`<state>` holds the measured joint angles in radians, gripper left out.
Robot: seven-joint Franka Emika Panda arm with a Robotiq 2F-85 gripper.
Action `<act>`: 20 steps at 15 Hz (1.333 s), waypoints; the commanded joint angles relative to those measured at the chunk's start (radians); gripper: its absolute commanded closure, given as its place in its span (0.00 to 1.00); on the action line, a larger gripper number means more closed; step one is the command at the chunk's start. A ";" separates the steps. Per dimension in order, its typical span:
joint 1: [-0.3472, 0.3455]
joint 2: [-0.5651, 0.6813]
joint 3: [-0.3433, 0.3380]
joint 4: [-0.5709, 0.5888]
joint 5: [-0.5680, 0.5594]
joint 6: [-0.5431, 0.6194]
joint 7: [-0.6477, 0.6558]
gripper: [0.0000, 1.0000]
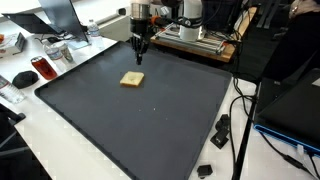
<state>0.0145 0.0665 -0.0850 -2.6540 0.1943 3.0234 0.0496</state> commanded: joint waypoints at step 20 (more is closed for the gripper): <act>0.082 0.061 0.104 0.423 -0.511 -0.647 0.514 0.95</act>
<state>0.1215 0.0530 0.0162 -2.3017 -0.3637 2.3988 0.5869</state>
